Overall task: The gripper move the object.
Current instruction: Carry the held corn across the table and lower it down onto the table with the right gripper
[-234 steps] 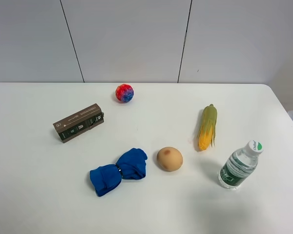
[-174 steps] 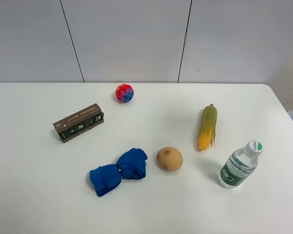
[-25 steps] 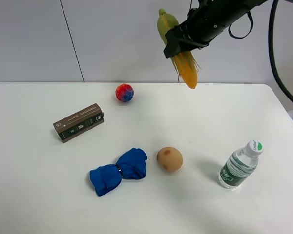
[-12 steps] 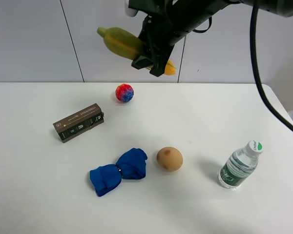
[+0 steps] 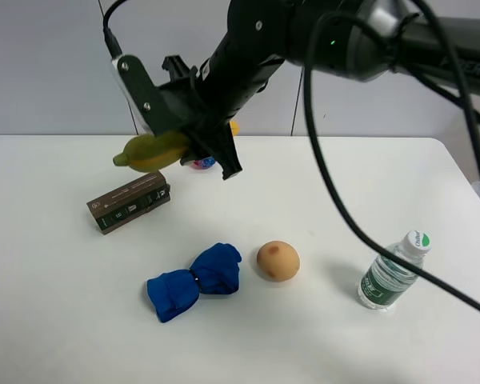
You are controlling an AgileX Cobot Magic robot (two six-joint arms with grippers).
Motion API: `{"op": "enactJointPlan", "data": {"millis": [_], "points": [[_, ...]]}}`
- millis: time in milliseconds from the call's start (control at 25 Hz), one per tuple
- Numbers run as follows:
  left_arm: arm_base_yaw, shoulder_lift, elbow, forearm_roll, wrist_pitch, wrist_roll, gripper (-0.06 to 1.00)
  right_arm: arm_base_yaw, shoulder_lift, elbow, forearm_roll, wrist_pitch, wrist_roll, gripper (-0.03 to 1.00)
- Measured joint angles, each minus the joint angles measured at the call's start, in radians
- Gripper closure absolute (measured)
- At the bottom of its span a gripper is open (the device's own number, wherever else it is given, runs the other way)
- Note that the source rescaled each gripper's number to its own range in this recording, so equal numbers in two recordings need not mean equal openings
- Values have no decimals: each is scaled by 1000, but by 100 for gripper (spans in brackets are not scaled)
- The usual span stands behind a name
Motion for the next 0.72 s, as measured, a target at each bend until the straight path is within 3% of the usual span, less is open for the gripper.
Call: {"op": "enactJointPlan", "data": {"millis": [440, 720], "points": [[0, 0, 0, 0, 0, 0, -6, 9, 202, 0, -54, 48, -5, 95], [0, 0, 0, 0, 0, 0, -6, 38, 288, 0, -30, -82, -5, 95]]}}
